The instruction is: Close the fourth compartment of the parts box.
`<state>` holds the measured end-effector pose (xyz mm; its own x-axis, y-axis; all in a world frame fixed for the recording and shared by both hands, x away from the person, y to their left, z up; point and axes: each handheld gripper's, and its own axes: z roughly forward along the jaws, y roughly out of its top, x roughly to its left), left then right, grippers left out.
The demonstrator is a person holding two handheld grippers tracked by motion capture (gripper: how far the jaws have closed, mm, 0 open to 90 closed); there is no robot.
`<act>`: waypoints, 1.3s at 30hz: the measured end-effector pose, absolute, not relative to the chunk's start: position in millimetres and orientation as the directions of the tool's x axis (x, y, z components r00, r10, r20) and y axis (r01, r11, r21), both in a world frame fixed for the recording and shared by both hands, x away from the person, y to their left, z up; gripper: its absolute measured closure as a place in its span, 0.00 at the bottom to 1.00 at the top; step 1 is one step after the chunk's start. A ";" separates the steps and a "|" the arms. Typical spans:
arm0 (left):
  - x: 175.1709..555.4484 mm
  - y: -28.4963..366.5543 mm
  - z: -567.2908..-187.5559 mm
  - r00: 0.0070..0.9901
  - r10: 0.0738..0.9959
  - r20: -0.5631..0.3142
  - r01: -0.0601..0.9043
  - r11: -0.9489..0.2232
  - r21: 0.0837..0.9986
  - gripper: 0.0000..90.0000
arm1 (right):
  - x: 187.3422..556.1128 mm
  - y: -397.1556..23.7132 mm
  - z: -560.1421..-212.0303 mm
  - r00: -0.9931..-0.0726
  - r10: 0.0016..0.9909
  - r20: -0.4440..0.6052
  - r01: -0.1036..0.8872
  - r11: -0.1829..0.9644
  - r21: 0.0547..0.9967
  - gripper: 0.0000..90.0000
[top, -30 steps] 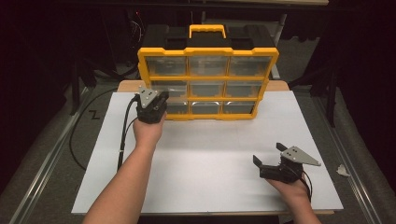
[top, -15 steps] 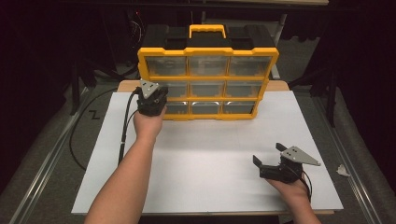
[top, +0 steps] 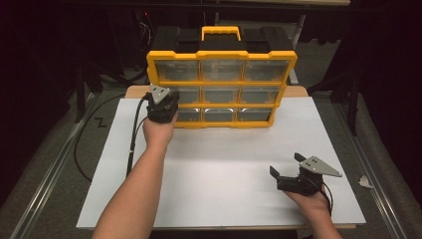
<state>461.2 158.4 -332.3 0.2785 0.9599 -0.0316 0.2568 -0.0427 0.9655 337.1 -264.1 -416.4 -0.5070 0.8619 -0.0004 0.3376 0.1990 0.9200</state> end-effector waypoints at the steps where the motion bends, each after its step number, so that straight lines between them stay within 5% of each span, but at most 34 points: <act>1: 459.1 158.2 -333.4 0.283 0.959 -0.031 0.256 -0.044 0.966 1.00 | 337.1 -264.3 -416.5 -0.506 0.863 0.001 0.339 0.198 0.920 0.01; 39: 304.5 221.4 -408.1 0.380 0.924 -0.032 0.231 -0.061 0.971 0.99 | 332.6 -267.9 -417.2 -0.508 0.861 0.004 0.333 0.193 0.923 0.01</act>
